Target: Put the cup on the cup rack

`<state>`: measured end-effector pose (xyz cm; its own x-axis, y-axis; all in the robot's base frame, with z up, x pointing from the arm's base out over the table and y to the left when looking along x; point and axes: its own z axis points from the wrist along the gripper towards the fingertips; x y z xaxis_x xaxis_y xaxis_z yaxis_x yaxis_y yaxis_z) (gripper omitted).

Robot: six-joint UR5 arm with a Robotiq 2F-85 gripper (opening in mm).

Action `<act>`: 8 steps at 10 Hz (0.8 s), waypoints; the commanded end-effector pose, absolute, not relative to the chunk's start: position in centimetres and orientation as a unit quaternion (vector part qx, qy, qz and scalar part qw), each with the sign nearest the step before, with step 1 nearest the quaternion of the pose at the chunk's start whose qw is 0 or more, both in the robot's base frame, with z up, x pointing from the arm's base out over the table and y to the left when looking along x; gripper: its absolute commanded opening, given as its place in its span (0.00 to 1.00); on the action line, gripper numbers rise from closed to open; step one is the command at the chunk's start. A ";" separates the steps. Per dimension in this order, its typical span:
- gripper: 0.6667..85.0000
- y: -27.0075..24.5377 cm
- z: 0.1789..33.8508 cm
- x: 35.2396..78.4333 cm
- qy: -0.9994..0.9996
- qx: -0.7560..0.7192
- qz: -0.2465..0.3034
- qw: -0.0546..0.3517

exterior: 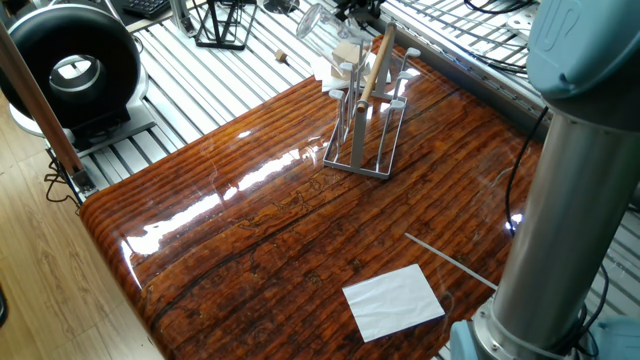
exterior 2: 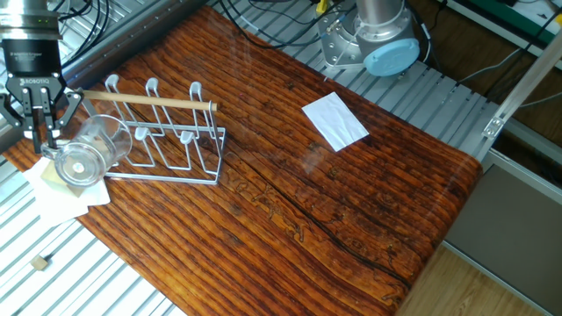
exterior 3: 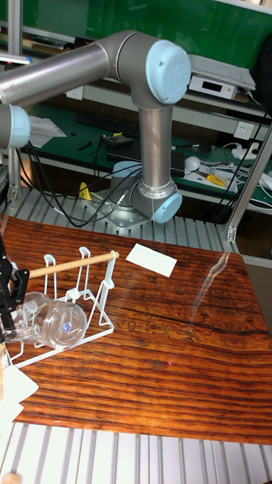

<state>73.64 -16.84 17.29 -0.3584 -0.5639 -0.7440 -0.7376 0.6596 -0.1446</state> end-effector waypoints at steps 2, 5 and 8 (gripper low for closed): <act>0.00 -17.3 17.5 73.5 0.825 -0.398 0.099 0.389; 0.00 -17.6 16.7 72.7 0.832 -0.403 0.100 0.368; 0.00 -17.7 16.3 72.3 0.834 -0.408 0.098 0.359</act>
<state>72.55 -17.55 16.25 -0.4031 -0.6091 -0.6830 -0.7500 0.6475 -0.1348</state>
